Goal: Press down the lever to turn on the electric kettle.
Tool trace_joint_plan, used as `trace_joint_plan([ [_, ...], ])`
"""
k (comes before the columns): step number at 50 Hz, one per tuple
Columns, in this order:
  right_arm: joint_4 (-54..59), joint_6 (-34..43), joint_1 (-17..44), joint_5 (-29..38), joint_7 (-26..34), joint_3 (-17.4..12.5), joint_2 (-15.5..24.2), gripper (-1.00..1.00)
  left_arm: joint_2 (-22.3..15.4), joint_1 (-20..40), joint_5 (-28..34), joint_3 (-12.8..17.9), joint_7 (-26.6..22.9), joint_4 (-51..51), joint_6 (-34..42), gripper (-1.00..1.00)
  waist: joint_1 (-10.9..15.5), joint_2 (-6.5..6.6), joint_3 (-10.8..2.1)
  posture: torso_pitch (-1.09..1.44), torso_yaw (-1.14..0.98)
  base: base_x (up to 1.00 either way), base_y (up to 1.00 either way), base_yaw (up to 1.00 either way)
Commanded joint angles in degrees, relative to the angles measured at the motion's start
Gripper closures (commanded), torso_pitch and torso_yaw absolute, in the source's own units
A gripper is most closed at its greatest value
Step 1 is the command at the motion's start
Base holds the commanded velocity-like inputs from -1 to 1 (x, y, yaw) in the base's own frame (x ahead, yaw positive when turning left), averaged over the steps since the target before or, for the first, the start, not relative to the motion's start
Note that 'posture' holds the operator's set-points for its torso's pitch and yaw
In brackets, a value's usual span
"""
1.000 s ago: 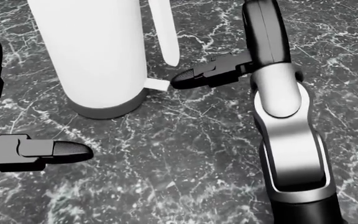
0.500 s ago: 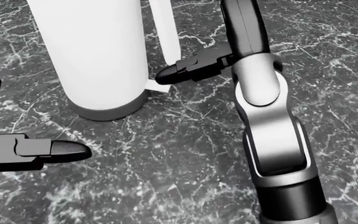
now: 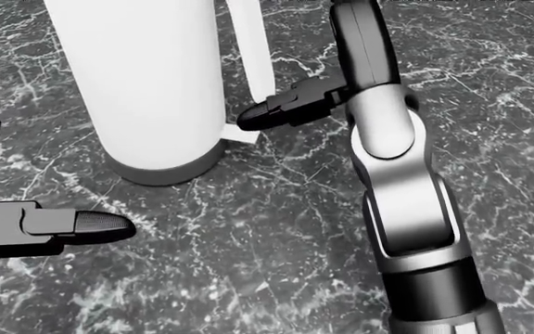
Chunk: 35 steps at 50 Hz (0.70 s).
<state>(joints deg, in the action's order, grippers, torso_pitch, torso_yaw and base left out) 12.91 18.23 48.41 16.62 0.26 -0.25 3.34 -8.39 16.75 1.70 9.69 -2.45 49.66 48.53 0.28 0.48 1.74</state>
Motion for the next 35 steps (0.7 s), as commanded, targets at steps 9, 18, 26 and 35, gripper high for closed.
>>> trace_joint_plan([
  [9,6.8,-6.9,4.2,0.4,-1.4,-0.8,1.6,-1.0,-0.2,0.9,0.2,0.2,0.1,1.2,-2.1,-1.0,-0.1,0.22,-1.26,0.0,0.0,0.0,0.0,0.0],
  [18,9.7,-8.7,4.4,0.4,-1.9,-0.7,1.3,-1.0,-0.2,0.7,0.2,0.3,0.0,1.4,-2.1,-1.0,0.0,0.14,-1.33,0.0,0.0,0.0,0.0,0.0],
  [26,9.6,-8.7,4.1,0.2,-1.8,-0.9,1.3,-1.0,-0.2,0.7,0.3,0.1,0.2,1.1,-2.2,-1.0,0.0,0.18,-1.35,0.0,0.0,0.0,0.0,0.0],
  [35,13.5,-10.1,6.7,-0.5,-2.0,-1.2,2.0,-1.0,-0.1,0.4,0.4,0.2,0.1,1.2,-2.5,-1.0,0.0,0.21,-1.58,0.0,0.0,0.0,0.0,0.0],
])
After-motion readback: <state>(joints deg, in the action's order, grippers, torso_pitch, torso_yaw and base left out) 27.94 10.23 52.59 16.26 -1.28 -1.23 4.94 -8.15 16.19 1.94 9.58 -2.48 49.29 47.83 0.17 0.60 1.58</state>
